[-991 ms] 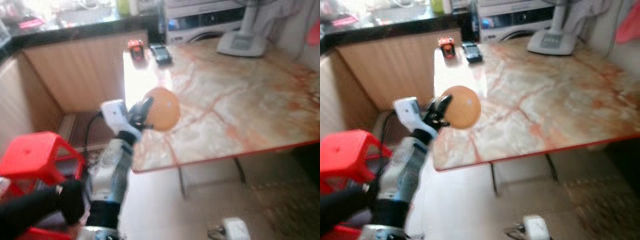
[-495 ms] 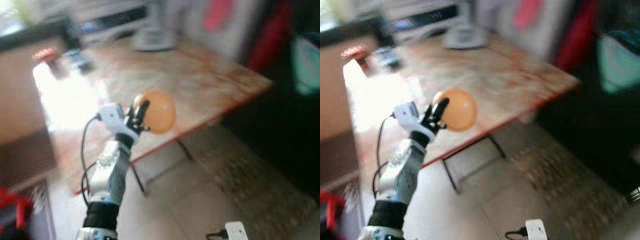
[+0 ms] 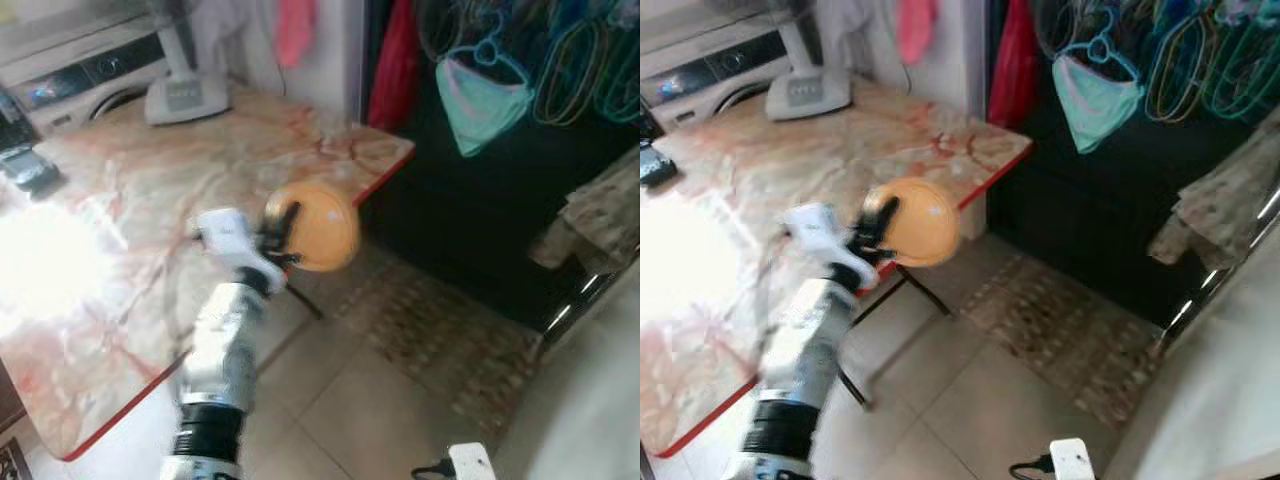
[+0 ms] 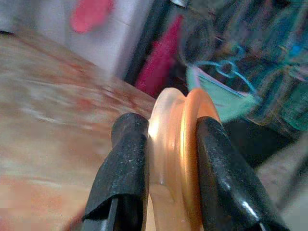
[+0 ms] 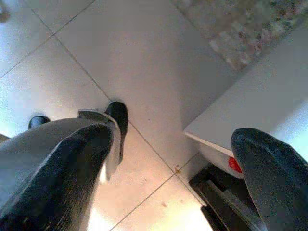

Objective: Restocking fridge

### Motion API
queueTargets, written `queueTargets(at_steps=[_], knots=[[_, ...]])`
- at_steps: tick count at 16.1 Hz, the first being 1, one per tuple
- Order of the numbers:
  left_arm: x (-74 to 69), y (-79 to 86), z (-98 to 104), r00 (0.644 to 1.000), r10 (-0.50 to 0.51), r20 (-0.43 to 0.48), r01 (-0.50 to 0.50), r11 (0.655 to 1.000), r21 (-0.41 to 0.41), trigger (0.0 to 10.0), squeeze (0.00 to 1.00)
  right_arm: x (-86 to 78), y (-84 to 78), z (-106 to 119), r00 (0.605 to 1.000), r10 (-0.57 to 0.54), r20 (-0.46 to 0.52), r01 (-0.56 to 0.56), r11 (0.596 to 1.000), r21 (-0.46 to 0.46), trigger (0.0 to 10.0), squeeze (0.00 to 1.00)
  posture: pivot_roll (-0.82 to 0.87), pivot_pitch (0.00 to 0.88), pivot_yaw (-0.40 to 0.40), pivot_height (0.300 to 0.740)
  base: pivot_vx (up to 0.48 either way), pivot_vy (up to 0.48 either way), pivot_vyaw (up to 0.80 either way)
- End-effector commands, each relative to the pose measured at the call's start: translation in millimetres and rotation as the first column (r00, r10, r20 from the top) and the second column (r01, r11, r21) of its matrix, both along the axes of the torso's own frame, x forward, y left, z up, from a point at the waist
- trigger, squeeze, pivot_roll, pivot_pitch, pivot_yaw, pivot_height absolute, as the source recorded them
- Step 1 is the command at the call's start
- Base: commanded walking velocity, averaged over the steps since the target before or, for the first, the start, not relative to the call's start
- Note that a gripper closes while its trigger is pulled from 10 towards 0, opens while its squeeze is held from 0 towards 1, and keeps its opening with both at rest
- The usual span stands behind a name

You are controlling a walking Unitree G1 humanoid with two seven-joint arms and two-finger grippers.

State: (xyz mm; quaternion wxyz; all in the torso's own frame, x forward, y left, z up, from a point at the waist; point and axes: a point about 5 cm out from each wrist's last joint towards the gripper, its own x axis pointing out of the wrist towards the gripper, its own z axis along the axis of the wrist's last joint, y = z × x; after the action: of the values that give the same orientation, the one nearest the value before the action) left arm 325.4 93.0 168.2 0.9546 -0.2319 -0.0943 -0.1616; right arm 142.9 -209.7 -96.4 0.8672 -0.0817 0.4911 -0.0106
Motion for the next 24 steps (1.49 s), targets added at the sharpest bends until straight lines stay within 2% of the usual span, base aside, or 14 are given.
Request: queueTargets(at_steps=[1,14,24], knots=[[0.6,11.5,-4.9,0.999,0.039,-0.01,-0.039,0.999,0.012,10.0,0.0,-1.0,6.0,-1.4,1.0,0.002,-0.005,-0.002,1.0,0.019,10.0,0.0,-0.02,0.047,0.095,0.74,0.0,0.0,0.0],[-0.8,10.4,-8.8,0.999,0.04,-0.015,-0.04,0.999,0.015,10.0,0.0,-0.9,5.3,-1.3,1.0,0.002,-0.005,-0.002,1.0,0.018,10.0,0.0,-0.02,0.048,0.092,0.74,0.0,0.0,0.0],[-1.3,9.7,-10.8,0.999,0.037,-0.015,-0.037,0.999,0.031,10.0,0.0,-0.3,5.5,-1.1,1.0,0.003,-0.003,-0.003,1.0,0.019,10.0,0.0,-0.02,0.046,0.092,0.74,-0.306,0.0,0.0]])
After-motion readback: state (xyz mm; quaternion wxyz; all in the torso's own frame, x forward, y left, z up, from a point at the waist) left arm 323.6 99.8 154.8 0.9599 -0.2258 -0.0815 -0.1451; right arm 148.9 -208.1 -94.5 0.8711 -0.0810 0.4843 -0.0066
